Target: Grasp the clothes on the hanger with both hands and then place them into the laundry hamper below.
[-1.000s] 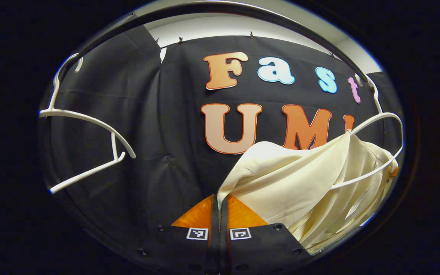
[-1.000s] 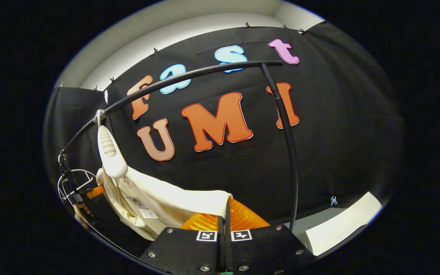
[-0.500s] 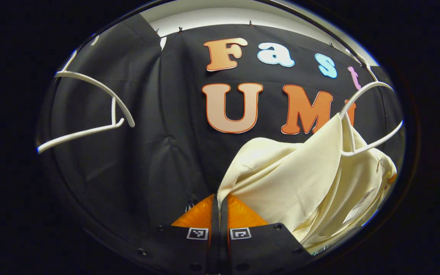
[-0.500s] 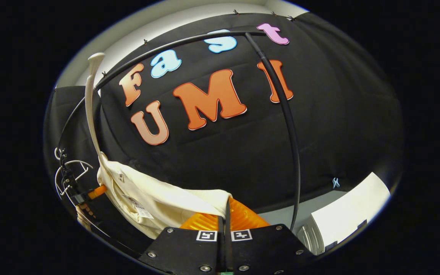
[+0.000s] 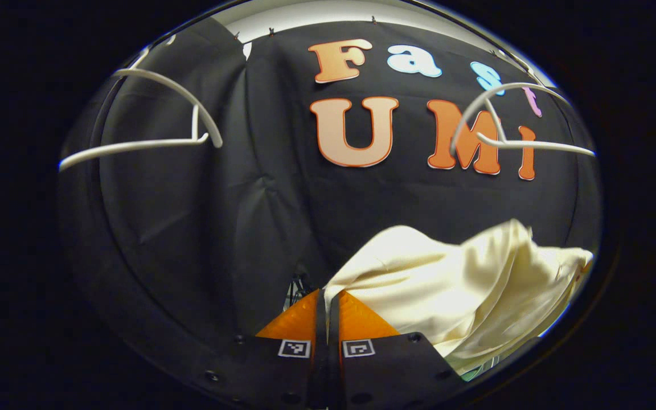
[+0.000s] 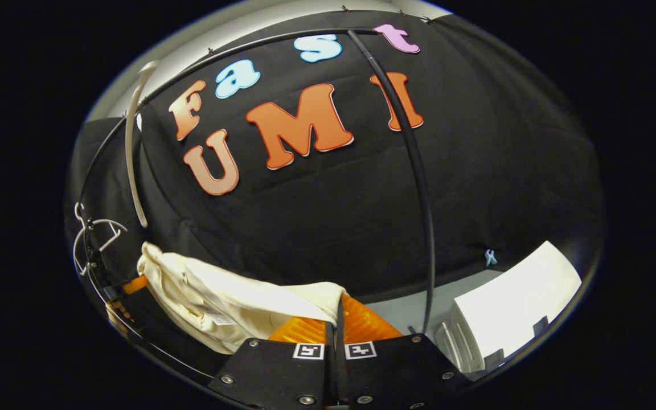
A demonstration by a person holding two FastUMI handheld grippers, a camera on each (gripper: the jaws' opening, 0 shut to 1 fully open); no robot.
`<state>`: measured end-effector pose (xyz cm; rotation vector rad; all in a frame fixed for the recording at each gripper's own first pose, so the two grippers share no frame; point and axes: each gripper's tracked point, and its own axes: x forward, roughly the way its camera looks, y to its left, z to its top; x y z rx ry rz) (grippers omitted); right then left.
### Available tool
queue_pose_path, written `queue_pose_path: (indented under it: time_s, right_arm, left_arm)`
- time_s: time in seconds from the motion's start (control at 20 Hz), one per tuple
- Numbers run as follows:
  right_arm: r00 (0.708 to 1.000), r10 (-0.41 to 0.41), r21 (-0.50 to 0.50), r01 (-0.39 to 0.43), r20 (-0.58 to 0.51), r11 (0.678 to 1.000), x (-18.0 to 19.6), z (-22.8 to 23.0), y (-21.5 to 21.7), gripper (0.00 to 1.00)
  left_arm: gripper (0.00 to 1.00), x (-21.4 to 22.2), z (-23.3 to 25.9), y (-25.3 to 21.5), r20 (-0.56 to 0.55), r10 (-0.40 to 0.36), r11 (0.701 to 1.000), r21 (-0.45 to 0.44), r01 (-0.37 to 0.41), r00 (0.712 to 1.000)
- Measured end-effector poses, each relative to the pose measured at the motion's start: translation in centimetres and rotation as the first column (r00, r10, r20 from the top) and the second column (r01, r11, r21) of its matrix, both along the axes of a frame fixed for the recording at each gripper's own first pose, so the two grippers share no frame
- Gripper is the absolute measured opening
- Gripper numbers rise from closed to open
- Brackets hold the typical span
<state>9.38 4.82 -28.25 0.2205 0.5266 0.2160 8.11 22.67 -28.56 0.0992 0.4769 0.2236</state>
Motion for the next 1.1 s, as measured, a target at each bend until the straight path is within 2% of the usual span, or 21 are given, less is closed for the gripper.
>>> queue_pose_path:
  time_s: [0.1,0.3,0.45,0.75,1.1]
  right_arm:
    - [1.0,0.004,0.005,-0.004,-0.029,1.0,-1.3,-1.3,-0.2,0.0]
    - [0.997,-0.009,-0.021,0.008,-0.077,1.0,-3.4,-4.1,-1.0,0.0]
    - [0.994,-0.015,-0.02,0.013,-0.107,1.0,-4.8,-6.1,-0.9,0.0]
    - [0.982,-0.009,0.0,0.009,-0.187,1.0,-7.2,-10.4,0.8,0.0]
    - [0.97,-0.015,0.016,0.019,-0.242,1.0,-8.5,-13.6,1.9,0.0]
  left_arm:
    - [0.06,-1.8,-2.8,-1.0,-0.065,-0.008,0.998,-0.064,0.004,0.998]
    - [0.07,-2.9,-5.9,-3.6,-0.109,-0.048,0.998,-0.044,0.044,0.993]
    - [0.08,-3.4,-7.7,-7.4,-0.151,-0.102,0.993,-0.071,0.092,0.983]
    - [0.07,-4.4,-11.8,-17.0,-0.218,-0.243,0.968,-0.122,0.22,0.945]
    - [0.07,-6.3,-16.7,-23.6,-0.313,-0.328,0.942,-0.183,0.282,0.891]
